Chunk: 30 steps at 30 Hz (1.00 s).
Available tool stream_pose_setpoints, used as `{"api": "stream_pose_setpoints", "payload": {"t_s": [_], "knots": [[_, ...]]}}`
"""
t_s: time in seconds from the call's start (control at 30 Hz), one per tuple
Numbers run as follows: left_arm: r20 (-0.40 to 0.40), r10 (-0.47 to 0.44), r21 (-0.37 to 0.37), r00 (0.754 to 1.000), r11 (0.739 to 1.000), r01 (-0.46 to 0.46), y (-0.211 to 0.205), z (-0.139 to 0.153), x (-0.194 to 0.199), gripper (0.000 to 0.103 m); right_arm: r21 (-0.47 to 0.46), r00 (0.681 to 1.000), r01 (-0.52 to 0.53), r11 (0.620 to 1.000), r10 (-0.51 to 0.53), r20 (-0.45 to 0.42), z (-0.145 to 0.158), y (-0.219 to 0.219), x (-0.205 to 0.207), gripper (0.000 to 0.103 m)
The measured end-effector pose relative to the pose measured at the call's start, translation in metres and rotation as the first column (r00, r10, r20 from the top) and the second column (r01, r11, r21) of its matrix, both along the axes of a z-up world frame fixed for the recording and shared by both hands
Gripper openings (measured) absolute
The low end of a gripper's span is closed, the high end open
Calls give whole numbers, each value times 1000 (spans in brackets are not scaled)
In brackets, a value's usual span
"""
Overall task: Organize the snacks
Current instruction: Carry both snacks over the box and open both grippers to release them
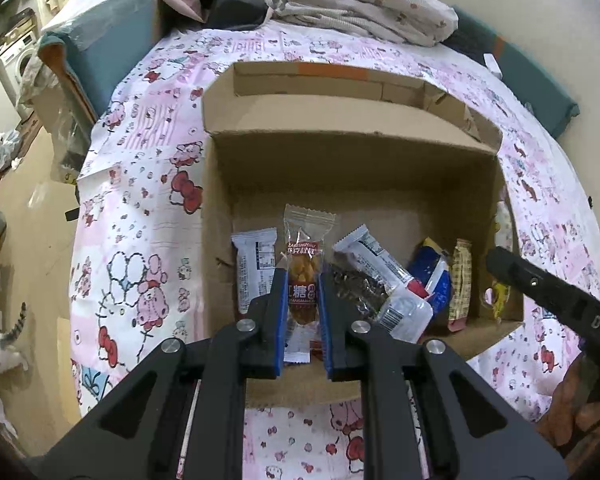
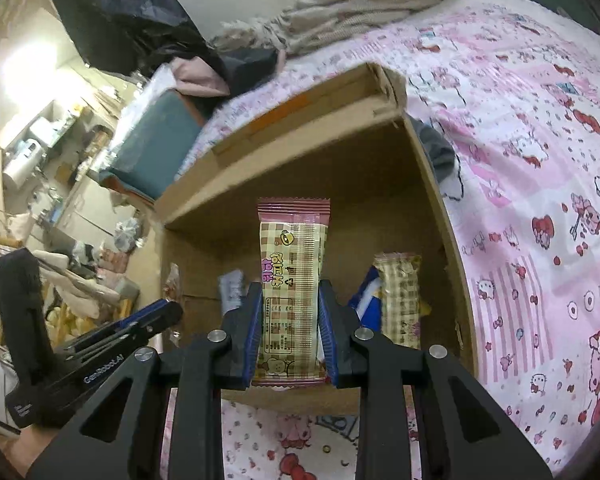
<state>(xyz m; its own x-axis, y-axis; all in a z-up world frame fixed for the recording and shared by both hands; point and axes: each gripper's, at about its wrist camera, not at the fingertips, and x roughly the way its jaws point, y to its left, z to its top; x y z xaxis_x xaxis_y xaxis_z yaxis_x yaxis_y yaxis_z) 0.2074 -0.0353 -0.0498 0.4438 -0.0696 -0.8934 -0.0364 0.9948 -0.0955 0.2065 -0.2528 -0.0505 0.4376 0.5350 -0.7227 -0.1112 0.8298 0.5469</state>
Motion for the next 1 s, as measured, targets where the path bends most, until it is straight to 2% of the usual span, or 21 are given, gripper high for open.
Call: {"api": "stream_pose_setpoints", "payload": {"t_s": [0.13,0.23,0.33,0.37,0.43,0.47,0.5,0.53,0.57,0.67,0.9,1.0], "knots": [[4,-11,-3,1000,1000,11,-3,-10,4,12,-13,999,6,1000,-6,-52,-15,2,3,28],[8,-22,-3,1000,1000,22,-5,-16,5,12,36,994,16,999,-12,-105,-26,-1,5,30],[-3,-29,-4,1000,1000,29,-6,-20,4,13,31,994,25,999,-22,-110,-28,-2,4,31],[-1,-26,-5,1000,1000,26,-6,-19,3,17,53,993,27,998,-21,-112,-28,-3,4,32],[14,-17,-17,1000,1000,17,-4,-15,1,38,81,994,24,996,-15,-110,-26,-3,4,36],[27,-12,-16,1000,1000,12,-3,-11,-1,57,86,995,26,996,-17,-99,-23,-3,3,46],[39,-4,-11,999,1000,5,-2,-8,-2,71,91,996,26,995,-18,-89,-21,-4,2,54],[52,3,-3,999,1000,-3,-2,-4,-4,75,97,997,26,995,-19,-75,-18,-4,1,69],[62,11,1,998,1000,-11,-1,-1,-5,80,98,998,30,995,-24,-62,-15,-5,0,76],[88,24,-2,996,1000,-24,4,10,-10,81,107,999,42,993,-40,-23,-5,-8,-4,89],[170,40,-13,985,999,-38,20,37,-29,81,49,994,46,998,-51,94,25,-11,-23,94],[187,38,7,982,999,-40,22,44,-39,81,35,990,49,998,-53,133,37,-13,-39,97]]}}
